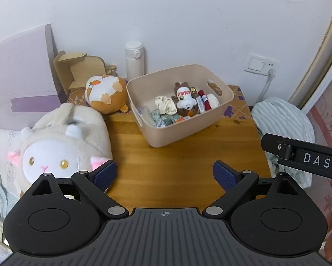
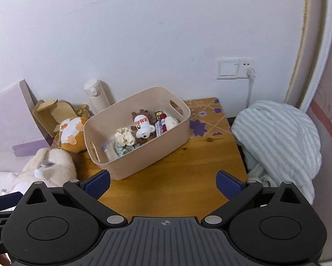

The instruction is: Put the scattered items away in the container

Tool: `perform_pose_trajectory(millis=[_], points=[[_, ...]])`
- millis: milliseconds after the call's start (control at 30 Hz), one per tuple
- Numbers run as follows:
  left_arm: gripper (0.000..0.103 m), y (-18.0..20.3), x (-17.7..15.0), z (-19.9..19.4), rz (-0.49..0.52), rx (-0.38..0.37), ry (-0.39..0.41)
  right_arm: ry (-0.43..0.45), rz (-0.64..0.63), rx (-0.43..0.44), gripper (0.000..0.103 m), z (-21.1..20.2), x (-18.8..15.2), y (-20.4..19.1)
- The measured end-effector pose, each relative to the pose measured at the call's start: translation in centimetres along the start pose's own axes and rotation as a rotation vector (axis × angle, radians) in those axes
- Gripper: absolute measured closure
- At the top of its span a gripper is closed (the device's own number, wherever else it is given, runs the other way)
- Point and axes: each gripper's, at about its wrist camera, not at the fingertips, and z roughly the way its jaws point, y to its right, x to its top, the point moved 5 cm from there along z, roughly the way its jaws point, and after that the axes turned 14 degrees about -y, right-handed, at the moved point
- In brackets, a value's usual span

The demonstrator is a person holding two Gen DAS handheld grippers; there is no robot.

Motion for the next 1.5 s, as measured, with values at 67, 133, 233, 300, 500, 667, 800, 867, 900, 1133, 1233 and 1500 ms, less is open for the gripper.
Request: perform_pose_trajectory(millis=[67, 133, 233, 300, 500, 667, 800, 867, 900, 1133, 1233, 1500], points=[[0.008, -0.2, -1.4, -0.8, 0.005, -0.002, 0.005, 0.006, 0.003, -0.009, 0.0, -0.8, -1.3, -0.1], [0.008, -0.5, -2.6, -1.6, 0.012, -0.002, 0.005, 0.008, 0.007, -0.019, 0.0, -1.6, -2.7, -0.3], [0.008, -0.9, -4.5, -2.7, 0.019, 0.001, 0.007, 0.003, 0.012, -0.022, 0.0, -2.5, -4.7, -0.4], [0.008, -1.1, -5.5, -3.5, 0.019, 0.002, 0.008, 0.001, 0.012, -0.028, 0.0, -3.1, -5.9, -0.5], [0.008, -1.5, -8.1, -5.9, 0.022, 0.009, 0.028, 0.011, -0.001, -0.042, 0.0, -5.4, -8.6, -0.7], [0.008, -1.3, -10.3, -8.2, 0.021, 0.021, 0.057, 0.028, -0.021, -0.051, 0.0, -7.3, -10.4, -0.7], [0.008, -0.7, -11.9, -9.6, 0.028, 0.017, 0.069, 0.049, -0.047, -0.06, 0.0, -8.9, -12.0, -0.7], [0.008, -0.2, -12.8, -10.2, 0.036, 0.018, 0.074, 0.057, -0.059, -0.061, 0.0, -9.6, -12.7, -0.6], [0.008, 0.0, -13.2, -10.5, 0.04, 0.018, 0.076, 0.06, -0.062, -0.06, 0.0, -10.0, -13.1, -0.6], [0.008, 1.4, -16.3, -13.1, 0.06, 0.015, 0.086, 0.052, -0.065, -0.068, 0.0, -12.4, -15.8, 0.4], [0.008, 1.8, -17.7, -14.3, 0.059, 0.012, 0.094, 0.054, -0.063, -0.065, 0.0, -13.5, -17.2, 0.9], [0.008, 2.2, -20.8, -16.7, 0.06, 0.012, 0.097, 0.071, -0.053, -0.044, 0.0, -16.7, -19.9, 1.6]])
